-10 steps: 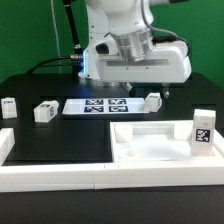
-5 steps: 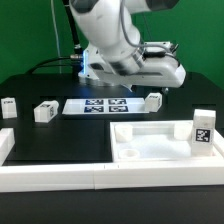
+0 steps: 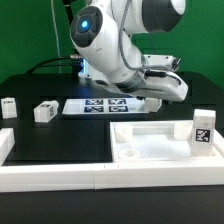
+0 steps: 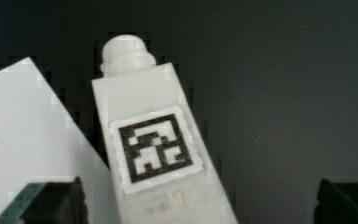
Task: Assemble square table
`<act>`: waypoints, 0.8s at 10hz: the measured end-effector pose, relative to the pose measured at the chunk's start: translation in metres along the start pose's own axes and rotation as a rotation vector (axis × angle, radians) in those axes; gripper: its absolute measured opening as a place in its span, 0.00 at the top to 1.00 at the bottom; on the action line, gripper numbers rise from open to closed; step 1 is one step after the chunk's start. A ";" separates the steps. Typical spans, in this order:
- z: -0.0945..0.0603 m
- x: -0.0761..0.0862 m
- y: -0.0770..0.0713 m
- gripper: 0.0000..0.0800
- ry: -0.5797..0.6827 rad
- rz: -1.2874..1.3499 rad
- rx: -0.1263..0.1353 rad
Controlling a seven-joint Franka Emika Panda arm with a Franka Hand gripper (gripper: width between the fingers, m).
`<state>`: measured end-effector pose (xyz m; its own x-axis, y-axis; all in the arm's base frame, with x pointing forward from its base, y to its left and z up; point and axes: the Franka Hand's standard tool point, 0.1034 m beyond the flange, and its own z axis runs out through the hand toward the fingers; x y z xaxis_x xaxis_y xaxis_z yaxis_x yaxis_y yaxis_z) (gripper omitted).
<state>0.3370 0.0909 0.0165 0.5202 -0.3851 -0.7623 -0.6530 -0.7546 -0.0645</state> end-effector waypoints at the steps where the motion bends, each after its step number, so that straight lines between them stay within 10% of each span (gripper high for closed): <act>1: 0.010 -0.002 0.007 0.19 -0.019 0.008 -0.007; 5: 0.025 -0.004 0.014 0.23 -0.067 0.036 0.013; 8: 0.025 -0.004 0.014 0.65 -0.068 0.036 0.013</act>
Offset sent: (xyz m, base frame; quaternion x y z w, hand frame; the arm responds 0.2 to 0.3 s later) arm 0.0000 0.0000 0.0000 0.0000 0.0000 0.0000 1.0000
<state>0.3119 0.0947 0.0030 0.4581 -0.3750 -0.8059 -0.6780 -0.7337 -0.0440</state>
